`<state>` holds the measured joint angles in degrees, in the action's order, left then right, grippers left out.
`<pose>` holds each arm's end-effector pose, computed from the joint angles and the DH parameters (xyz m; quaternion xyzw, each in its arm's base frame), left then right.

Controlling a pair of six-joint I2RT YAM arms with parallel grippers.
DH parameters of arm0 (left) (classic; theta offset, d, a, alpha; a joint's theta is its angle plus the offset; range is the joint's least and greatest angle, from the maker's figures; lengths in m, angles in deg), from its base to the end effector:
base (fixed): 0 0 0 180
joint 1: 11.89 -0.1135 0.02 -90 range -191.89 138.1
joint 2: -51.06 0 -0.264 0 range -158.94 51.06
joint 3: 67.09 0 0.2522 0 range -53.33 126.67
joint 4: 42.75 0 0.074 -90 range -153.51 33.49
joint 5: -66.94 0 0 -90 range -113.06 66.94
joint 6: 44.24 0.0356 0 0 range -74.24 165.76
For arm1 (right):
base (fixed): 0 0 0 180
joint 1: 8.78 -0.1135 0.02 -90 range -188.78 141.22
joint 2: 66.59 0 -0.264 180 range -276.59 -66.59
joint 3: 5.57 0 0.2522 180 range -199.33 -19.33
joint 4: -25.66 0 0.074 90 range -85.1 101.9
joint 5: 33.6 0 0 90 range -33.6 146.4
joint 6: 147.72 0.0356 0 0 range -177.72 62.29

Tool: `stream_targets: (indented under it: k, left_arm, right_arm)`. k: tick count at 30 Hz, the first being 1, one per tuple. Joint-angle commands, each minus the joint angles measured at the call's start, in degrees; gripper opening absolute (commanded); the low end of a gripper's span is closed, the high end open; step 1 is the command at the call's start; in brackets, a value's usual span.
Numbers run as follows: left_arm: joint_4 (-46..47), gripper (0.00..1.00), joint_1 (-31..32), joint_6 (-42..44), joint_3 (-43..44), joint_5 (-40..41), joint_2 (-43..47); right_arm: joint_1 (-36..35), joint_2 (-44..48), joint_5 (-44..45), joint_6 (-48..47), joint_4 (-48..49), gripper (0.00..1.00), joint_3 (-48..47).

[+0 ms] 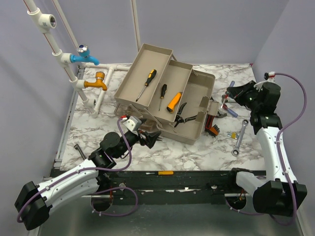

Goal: Pack the tool kit

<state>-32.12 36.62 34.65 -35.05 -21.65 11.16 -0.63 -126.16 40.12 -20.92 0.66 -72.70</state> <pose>0.1178 -0.1318 0.2536 0.2127 0.6562 -0.3525 0.6324 0.2385 -0.0241 0.3419 0.2276 0.7694 0.2555 0.5393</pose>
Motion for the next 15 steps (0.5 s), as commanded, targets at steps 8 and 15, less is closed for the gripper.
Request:
stream_targets:
  k: [8, 15]
  left_arm:
    - [1.7, 0.99, 0.4, 0.4, 0.0, -0.8, 1.3]
    - [1.3, 0.99, 0.4, 0.3, -0.5, 0.7, 3.0]
  right_arm:
    - [-15.2, -6.9, 4.7, -0.1, 4.1, 0.01, -6.8]
    - [-29.1, -19.5, 19.6, 6.5, 2.0, 0.01, -16.6]
